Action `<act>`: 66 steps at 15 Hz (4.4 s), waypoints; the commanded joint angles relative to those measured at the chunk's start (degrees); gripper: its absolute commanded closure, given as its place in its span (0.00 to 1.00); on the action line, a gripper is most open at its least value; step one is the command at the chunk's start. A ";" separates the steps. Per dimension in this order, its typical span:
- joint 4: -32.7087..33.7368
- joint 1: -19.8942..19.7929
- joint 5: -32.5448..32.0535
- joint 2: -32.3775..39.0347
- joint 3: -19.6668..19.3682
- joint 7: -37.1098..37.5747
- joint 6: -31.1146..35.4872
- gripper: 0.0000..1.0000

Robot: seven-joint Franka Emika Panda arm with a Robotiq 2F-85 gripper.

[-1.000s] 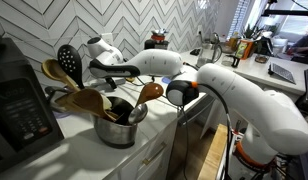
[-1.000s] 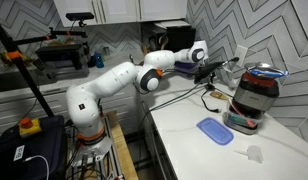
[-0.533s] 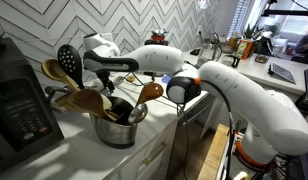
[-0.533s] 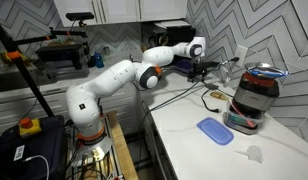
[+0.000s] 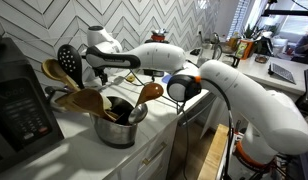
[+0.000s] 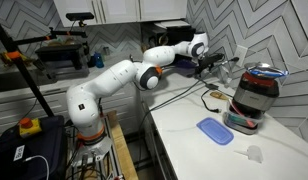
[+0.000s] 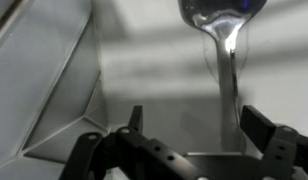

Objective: Pick up the silver spatula from the kitchen counter and put it in the utensil holder

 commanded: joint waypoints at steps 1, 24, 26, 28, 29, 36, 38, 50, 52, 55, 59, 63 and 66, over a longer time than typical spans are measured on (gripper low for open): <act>-2.58 -0.52 1.93 -4.20 1.86 -8.05 -4.55 0.00; 0.12 -2.83 1.46 0.71 -0.12 -12.22 -10.72 0.21; -0.54 -2.88 1.66 0.30 0.07 -12.72 -12.25 0.37; 0.05 -3.05 1.88 0.73 0.27 -12.54 -11.56 0.18; -0.08 -3.37 2.26 0.77 0.64 -13.23 -11.69 0.13; -0.78 -3.62 2.96 -0.49 1.06 -13.96 -15.77 0.16; -0.66 -3.68 3.23 -0.81 1.13 -13.48 -15.70 0.20; -1.26 -5.09 2.39 -1.13 1.43 -39.67 -16.08 0.00; -0.75 -4.54 2.27 -0.54 1.31 -41.34 -16.32 0.15; 0.10 -3.64 2.16 0.28 1.28 -43.28 -15.84 0.15; 0.16 -3.56 1.80 0.69 0.81 -44.82 -16.15 0.58; -0.96 -3.70 1.79 0.08 0.58 -44.81 -15.19 0.89; -0.91 -3.63 1.78 0.22 0.46 -44.13 -14.79 0.99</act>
